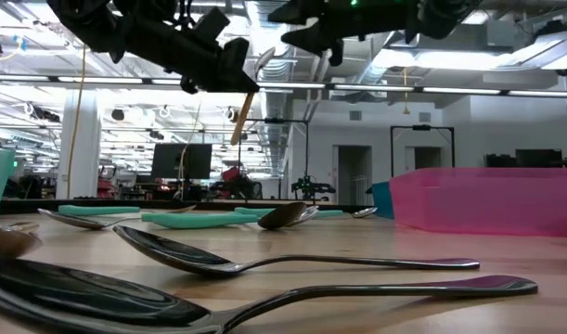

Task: Sort silverware by color (type)
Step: Put the yellow spoon into the blue bin

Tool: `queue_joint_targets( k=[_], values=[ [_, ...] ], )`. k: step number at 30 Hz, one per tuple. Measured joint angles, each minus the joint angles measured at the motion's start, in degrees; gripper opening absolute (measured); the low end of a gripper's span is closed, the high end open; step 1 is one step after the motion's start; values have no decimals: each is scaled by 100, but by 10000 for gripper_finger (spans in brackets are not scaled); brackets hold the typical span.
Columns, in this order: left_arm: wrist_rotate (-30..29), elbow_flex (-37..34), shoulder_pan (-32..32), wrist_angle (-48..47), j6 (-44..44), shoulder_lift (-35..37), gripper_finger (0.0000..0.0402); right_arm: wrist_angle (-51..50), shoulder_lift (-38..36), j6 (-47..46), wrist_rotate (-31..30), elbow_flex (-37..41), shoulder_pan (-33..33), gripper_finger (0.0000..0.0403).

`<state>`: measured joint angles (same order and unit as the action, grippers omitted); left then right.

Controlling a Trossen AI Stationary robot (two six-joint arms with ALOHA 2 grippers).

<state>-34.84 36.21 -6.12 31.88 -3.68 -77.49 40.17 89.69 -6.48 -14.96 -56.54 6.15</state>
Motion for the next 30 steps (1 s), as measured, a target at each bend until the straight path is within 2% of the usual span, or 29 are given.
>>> queue_joint_targets(
  k=[7,16,26,30],
  values=[
    [-562,-8,292,58,-286,-17,17,72,331,57,-15,-159,-2,260],
    [-1053,-10,527,163,-564,-17,17,-19,223,53,-13,-153,-61,260],
    [-1037,4,690,553,-723,-11,17,-101,-11,83,-45,-148,-29,260],
    [-1037,4,692,593,-709,-11,17,-152,77,-222,-26,-145,44,260]
  ],
)
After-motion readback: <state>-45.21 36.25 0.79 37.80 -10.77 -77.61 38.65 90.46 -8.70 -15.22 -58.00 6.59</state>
